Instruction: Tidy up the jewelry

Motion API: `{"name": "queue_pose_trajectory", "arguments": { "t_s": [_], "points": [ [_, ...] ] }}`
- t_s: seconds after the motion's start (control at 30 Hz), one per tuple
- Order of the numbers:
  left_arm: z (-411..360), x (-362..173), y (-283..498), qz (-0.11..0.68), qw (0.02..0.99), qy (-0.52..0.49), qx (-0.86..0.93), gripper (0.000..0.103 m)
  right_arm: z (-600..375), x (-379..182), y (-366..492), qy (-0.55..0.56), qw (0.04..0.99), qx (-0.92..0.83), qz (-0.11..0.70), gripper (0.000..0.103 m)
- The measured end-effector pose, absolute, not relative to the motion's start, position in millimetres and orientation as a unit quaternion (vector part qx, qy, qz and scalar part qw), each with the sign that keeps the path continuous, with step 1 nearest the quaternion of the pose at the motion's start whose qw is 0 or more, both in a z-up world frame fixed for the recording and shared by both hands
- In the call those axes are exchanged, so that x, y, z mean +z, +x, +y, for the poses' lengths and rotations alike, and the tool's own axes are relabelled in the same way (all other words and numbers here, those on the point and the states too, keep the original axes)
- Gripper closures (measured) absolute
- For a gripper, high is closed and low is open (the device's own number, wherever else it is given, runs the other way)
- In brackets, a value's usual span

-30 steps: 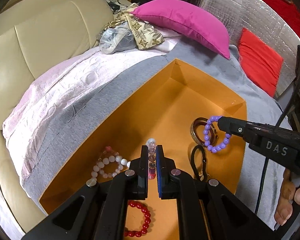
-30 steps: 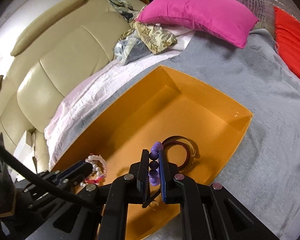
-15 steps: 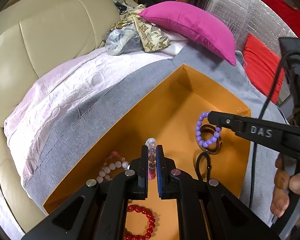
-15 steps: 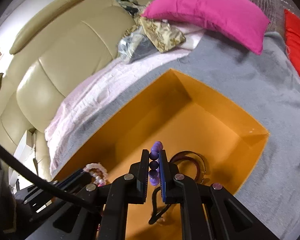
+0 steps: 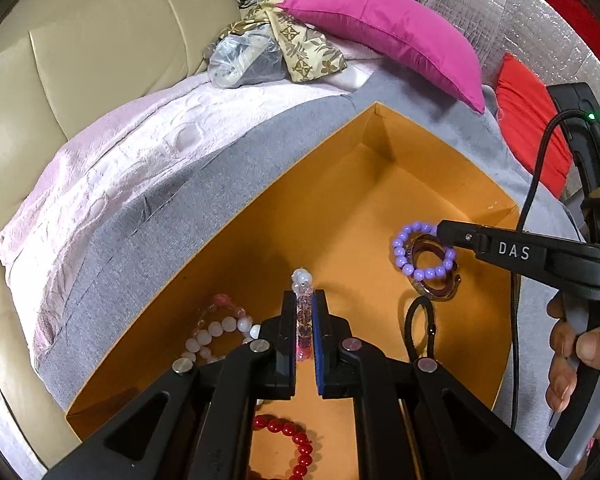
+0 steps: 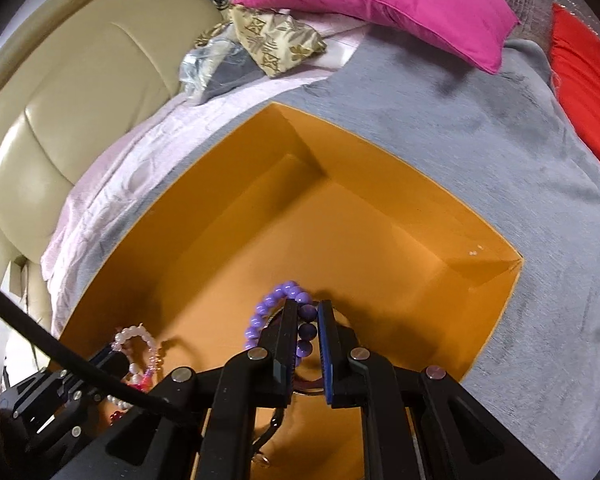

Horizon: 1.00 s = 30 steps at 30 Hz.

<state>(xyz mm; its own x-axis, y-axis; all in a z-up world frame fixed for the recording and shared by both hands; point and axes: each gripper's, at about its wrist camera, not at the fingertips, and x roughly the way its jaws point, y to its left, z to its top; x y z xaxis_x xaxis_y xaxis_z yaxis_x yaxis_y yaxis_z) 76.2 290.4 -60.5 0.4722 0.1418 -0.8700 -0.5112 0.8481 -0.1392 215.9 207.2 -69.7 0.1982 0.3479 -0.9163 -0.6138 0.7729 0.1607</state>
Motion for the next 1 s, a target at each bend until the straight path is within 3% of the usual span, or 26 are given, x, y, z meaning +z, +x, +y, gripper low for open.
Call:
{"name": "queue_pose_trajectory", "arguments": {
  "t_s": [0.17, 0.23, 0.3, 0.37, 0.43, 0.77, 1.0],
  "points": [
    [292, -59, 74, 0.472, 0.835, -0.198, 0.204, 0.096, 197, -58, 216, -0.107, 0.777, 0.308, 0.539, 0.057],
    [292, -57, 72, 0.471, 0.834, -0.201, 0.208, 0.093, 193, -51, 214, -0.102, 0.782, 0.309, 0.532, 0.051],
    [291, -55, 69, 0.47, 0.832, -0.205, 0.21, 0.08, 189, -43, 209, -0.101, 0.785, 0.312, 0.526, 0.051],
    [288, -52, 66, 0.466, 0.834, -0.202, 0.216, 0.054, 183, -35, 203, -0.104, 0.789, 0.314, 0.518, 0.042],
    [283, -46, 62, 0.46, 0.839, -0.186, 0.222, 0.046, 174, -26, 193, -0.109, 0.794, 0.319, 0.507, 0.032],
    [262, -12, 34, 0.436, 0.855, -0.161, 0.232, 0.035, 134, -4, 151, -0.143, 0.81, 0.325, 0.466, 0.001],
    [245, 10, 4, 0.419, 0.863, -0.135, 0.248, 0.025, 116, 4, 116, -0.168, 0.813, 0.331, 0.447, 0.0]
  ]
}}
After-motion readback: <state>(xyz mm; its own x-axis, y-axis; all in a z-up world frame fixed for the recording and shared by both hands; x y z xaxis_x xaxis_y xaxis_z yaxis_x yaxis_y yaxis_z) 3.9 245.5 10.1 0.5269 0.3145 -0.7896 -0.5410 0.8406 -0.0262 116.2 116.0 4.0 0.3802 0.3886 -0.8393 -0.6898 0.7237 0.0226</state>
